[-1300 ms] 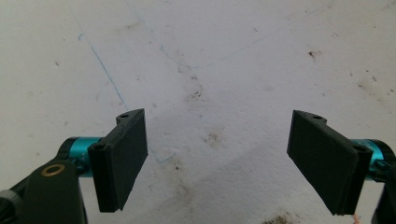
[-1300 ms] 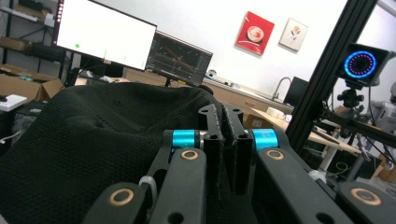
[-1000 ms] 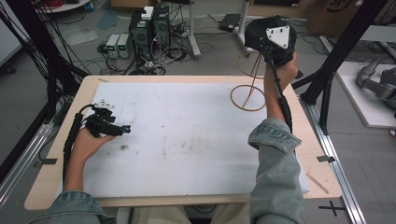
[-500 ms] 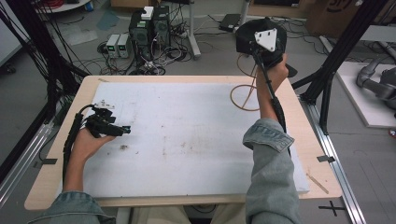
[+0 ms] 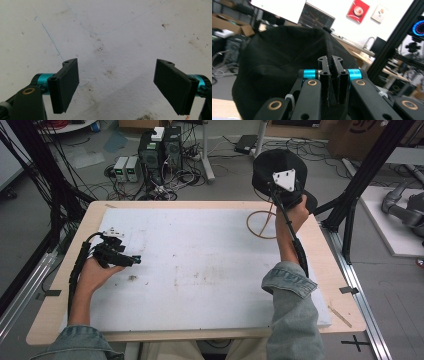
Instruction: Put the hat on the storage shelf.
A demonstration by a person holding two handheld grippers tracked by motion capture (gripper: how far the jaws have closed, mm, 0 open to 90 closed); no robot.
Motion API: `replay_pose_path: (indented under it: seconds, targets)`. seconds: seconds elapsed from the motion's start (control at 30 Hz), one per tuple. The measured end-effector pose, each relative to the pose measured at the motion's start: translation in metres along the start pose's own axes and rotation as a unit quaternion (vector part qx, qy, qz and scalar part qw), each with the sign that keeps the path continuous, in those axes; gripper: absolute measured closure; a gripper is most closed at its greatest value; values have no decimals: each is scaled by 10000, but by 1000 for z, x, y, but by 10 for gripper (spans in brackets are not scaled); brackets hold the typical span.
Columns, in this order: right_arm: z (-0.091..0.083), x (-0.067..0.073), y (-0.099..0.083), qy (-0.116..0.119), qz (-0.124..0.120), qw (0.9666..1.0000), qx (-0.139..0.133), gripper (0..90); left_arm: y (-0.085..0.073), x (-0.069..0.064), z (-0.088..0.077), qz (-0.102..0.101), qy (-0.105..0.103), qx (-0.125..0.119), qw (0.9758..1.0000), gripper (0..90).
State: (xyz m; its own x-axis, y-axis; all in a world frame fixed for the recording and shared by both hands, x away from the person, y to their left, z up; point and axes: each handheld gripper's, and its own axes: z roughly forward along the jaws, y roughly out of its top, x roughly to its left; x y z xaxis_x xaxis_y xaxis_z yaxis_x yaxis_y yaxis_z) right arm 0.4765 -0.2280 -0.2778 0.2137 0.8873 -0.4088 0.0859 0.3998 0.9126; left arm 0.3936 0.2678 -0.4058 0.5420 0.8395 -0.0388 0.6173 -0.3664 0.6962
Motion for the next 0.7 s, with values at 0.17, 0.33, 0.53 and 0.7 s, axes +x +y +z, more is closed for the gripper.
replay_pose_path:
  seconds: [0.17, 0.33, 0.53, 0.7]
  targets:
    - [-4, 2, -15, 75, 35, 9999, 58, 855, 0, -1, 0, 6, 7, 9, 10000, 206]
    - [-11, 4, -29, 208, 85, 9997, 138, 855, 0, -1, 2, 5, 10, 24, 10000, 207]
    - [-26, 4, -33, 543, 306, 9980, 87, 730, 0, -3, 2, 35, 18, 19, 10000, 206]
    - [-39, 1, -32, 1177, 599, 9912, 67, 558, 1, -3, 1, 58, 30, 5, 10000, 206]
